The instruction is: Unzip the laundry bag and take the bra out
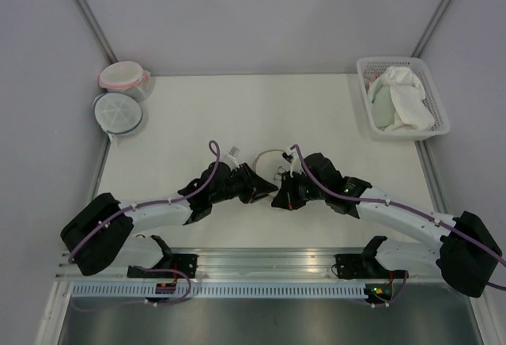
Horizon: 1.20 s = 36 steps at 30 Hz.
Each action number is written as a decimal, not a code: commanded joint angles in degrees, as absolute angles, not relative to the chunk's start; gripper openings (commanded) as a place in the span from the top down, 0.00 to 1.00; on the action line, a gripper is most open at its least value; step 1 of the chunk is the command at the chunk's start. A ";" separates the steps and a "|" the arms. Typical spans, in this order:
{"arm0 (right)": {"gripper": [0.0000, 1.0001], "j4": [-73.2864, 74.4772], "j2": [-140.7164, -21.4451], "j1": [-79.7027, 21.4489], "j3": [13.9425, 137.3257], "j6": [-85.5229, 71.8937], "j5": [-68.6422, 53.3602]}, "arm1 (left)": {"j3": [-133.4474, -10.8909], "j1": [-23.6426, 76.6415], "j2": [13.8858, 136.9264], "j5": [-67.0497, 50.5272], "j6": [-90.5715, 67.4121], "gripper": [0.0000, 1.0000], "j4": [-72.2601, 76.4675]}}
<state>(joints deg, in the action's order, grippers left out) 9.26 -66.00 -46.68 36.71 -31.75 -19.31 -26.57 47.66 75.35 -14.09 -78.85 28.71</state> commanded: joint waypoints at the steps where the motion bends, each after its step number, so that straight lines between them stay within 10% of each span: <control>1: 1.00 11.59 -63.46 -46.93 37.88 -30.24 -16.44 | -25.32 47.90 74.98 -11.26 -80.42 0.79 35.60; 4: 1.00 14.58 -62.41 -46.93 38.58 -29.53 -13.54 | -25.05 47.55 73.31 -10.29 -79.72 0.98 32.97; 15: 0.99 32.34 -64.95 -46.93 43.33 -30.94 11.23 | -26.10 44.82 69.43 -11.59 -75.67 0.98 26.28; 17: 1.00 32.34 -65.04 -46.93 43.77 -31.29 12.83 | -26.45 44.82 69.96 -12.83 -74.97 0.82 26.54; 19: 0.99 33.74 -65.39 -47.02 44.90 -31.46 17.11 | -26.72 44.82 69.87 -14.32 -74.36 0.38 26.11; 21: 1.00 35.32 -66.35 -47.02 45.87 -32.08 20.72 | -26.28 44.82 68.57 -14.24 -74.18 0.17 25.23; 28: 0.99 41.83 -69.26 -46.76 49.92 -35.42 36.02 | -21.28 44.82 50.94 -4.50 -72.87 0.06 13.21; 32: 0.61 42.54 -67.60 -46.76 50.97 -34.99 37.73 | -20.30 44.82 39.66 1.56 -71.11 0.01 1.00; 34: 0.04 39.49 -66.19 -46.76 50.89 -30.79 32.81 | -20.04 44.82 34.92 3.42 -70.40 0.01 -2.08; 36: 0.02 37.01 -63.99 -46.76 50.71 -28.31 23.09 | -19.52 44.82 32.62 4.30 -70.31 0.01 -4.83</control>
<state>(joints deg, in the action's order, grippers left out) 39.94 -67.29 -46.81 48.71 -32.38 31.07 -20.71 45.06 35.22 -0.43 -73.38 3.66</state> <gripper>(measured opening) 0.961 0.993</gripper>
